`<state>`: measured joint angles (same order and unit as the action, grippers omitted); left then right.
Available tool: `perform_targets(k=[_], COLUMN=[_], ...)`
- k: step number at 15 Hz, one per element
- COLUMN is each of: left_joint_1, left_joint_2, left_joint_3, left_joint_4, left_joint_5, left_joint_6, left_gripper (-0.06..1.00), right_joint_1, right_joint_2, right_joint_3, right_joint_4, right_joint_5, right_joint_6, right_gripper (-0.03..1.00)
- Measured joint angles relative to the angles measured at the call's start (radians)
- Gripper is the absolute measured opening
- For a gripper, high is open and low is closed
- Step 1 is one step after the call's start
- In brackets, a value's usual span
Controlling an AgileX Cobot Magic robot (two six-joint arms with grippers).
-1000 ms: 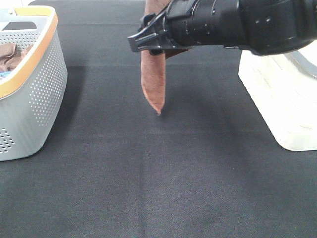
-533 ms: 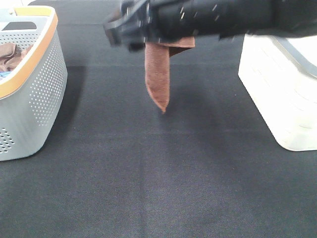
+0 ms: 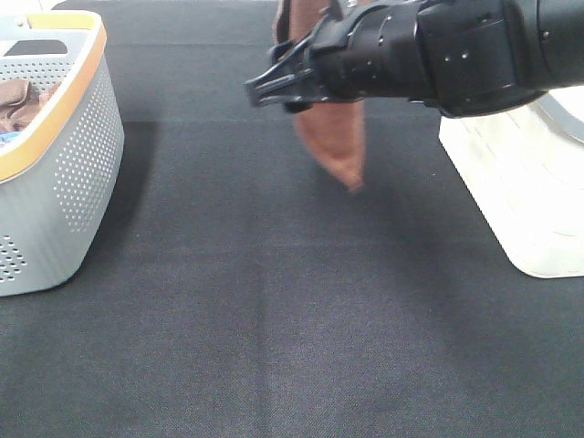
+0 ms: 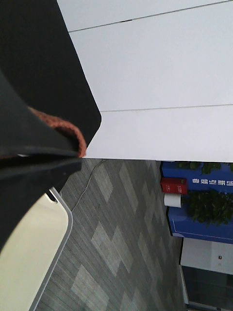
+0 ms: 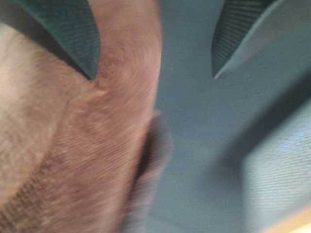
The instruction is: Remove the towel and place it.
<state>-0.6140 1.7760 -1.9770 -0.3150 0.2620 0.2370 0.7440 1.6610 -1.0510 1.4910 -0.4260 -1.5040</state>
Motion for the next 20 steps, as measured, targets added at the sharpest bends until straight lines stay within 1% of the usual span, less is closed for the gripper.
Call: perform_targets(k=[2,3,4,5,6,7,9,10,12,13,16,17,20], left_joint_1=[0.0,0.0,0.0,0.0,0.0,0.0,0.0,0.0,0.0,0.0,0.0,0.0,0.0], left_joint_2=[0.0,0.0,0.0,0.0,0.0,0.0,0.0,0.0,0.0,0.0,0.0,0.0,0.0], left_joint_3=[0.0,0.0,0.0,0.0,0.0,0.0,0.0,0.0,0.0,0.0,0.0,0.0,0.0], left_joint_4=[0.015,0.015,0.028,0.044,0.044,0.044,0.044,0.044,0.044,0.044,0.044,0.044,0.045], left_joint_5=[0.0,0.0,0.0,0.0,0.0,0.0,0.0,0.0,0.001,0.001,0.001,0.002,0.003], left_joint_6=[0.001,0.001,0.001,0.001,0.001,0.001,0.001,0.001,0.001,0.001,0.001,0.001,0.001], left_gripper=[0.0,0.0,0.0,0.0,0.0,0.0,0.0,0.0,0.0,0.0,0.0,0.0,0.0], right_joint_1=[0.0,0.0,0.0,0.0,0.0,0.0,0.0,0.0,0.0,0.0,0.0,0.0,0.0], right_joint_2=[0.0,0.0,0.0,-0.004,-0.016,-0.028,-0.041,-0.041,-0.041,-0.041,-0.041,-0.041,-0.041], right_joint_3=[0.0,0.0,0.0,0.0,0.0,0.0,0.0,0.0,0.0,0.0,0.0,0.0,0.0], right_joint_4=[0.062,0.062,0.107,0.171,0.2,0.207,0.172,0.153,0.109,0.1,0.091,0.075,0.05], right_joint_5=[-0.066,-0.066,-0.095,-0.131,-0.149,-0.162,-0.164,-0.151,-0.089,-0.085,-0.193,-0.212,-0.214], right_joint_6=[-0.004,-0.004,-0.029,-0.092,-0.136,-0.158,-0.154,-0.14,-0.104,-0.102,-0.102,-0.102,-0.102], right_gripper=[0.63,0.63,0.63,0.63,0.63,0.63,0.63,0.63,0.63,0.63,0.52,0.48,0.36])
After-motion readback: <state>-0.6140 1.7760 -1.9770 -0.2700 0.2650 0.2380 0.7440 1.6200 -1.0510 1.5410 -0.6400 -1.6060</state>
